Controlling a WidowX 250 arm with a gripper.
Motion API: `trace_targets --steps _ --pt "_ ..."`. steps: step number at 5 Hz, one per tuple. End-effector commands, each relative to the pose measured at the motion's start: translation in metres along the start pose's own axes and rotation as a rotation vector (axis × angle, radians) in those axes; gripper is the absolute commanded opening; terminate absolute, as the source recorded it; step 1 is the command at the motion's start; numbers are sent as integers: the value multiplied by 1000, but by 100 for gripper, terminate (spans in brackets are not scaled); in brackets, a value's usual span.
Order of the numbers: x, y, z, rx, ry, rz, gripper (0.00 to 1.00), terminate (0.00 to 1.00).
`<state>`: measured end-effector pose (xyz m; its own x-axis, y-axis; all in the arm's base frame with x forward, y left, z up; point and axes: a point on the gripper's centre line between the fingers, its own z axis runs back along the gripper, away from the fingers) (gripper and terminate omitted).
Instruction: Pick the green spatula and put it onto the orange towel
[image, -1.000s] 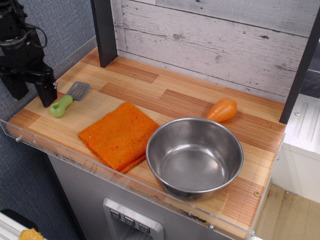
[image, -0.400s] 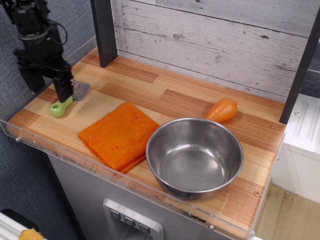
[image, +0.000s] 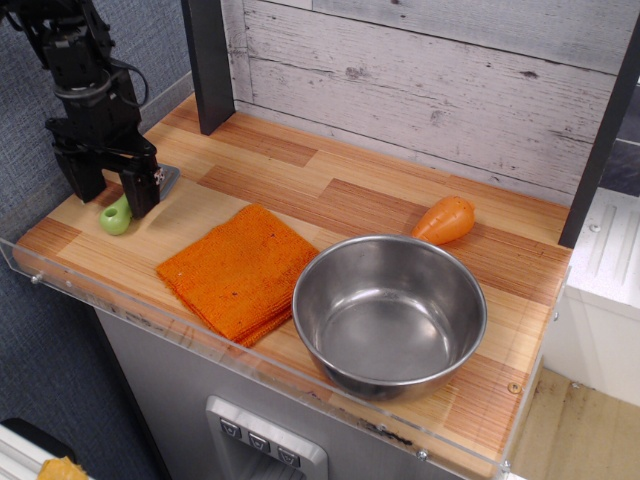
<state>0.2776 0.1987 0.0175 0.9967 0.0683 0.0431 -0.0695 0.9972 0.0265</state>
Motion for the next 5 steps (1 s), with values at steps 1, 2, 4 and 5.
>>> trace_targets --steps 1,2,4,5 --pt "3 6 15 36 -25 29 0 0" --pt "3 4 16 37 -9 33 0 0" --pt "-1 -2 38 3 -31 40 0 0" --pt "-9 -26 89 3 -97 -1 0 0"
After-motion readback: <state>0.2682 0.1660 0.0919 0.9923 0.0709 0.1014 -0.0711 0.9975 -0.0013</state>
